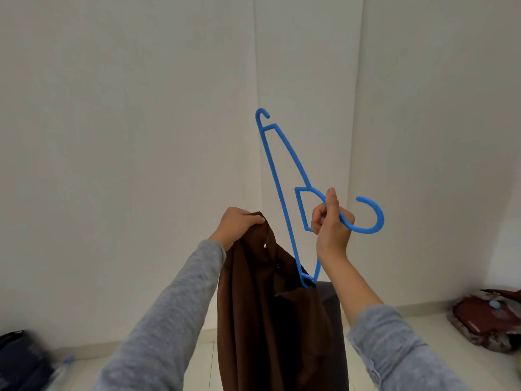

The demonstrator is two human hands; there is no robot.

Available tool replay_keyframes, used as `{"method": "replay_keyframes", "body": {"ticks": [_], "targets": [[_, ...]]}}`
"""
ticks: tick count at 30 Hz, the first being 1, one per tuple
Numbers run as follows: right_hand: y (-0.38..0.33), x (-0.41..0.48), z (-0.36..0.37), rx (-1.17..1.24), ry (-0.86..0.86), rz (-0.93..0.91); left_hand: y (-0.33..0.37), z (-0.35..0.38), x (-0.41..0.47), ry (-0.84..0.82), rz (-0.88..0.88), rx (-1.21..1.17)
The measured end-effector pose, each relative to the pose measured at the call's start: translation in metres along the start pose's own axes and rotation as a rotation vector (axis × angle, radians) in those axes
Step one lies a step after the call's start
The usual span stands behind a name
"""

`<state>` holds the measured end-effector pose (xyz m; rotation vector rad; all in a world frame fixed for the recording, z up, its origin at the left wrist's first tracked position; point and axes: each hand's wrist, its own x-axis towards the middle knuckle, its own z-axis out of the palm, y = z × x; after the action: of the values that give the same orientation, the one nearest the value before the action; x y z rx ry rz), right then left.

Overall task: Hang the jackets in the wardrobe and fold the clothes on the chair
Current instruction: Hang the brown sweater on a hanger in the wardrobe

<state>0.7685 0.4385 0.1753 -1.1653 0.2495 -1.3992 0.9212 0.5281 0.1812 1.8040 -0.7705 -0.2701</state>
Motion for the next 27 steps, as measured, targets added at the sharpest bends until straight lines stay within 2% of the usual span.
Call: {"method": "replay_keyframes", "body": {"ticks": [8, 11, 13, 18, 24, 27], "targets": [[0.005, -0.002, 0.001, 0.37, 0.034, 0.109, 0.007, -0.002, -0.013, -0.143, 0.069, -0.102], [0.029, -0.009, -0.011, 0.333, 0.02, 0.165, 0.012, -0.01, -0.014, -0.168, 0.111, -0.201], [0.052, -0.016, -0.025, 0.237, -0.044, 0.219, 0.018, -0.017, -0.014, -0.141, 0.165, -0.245], [0.087, -0.023, -0.062, -0.029, -0.124, 0.345, 0.013, -0.035, -0.008, 0.074, 0.283, -0.09], [0.079, -0.013, -0.059, 0.043, -0.132, 0.416, -0.014, -0.038, -0.002, 0.206, 0.311, -0.043], [0.071, -0.008, -0.043, 0.108, -0.195, 0.428, -0.014, -0.038, -0.001, 0.176, 0.316, -0.102]]}}
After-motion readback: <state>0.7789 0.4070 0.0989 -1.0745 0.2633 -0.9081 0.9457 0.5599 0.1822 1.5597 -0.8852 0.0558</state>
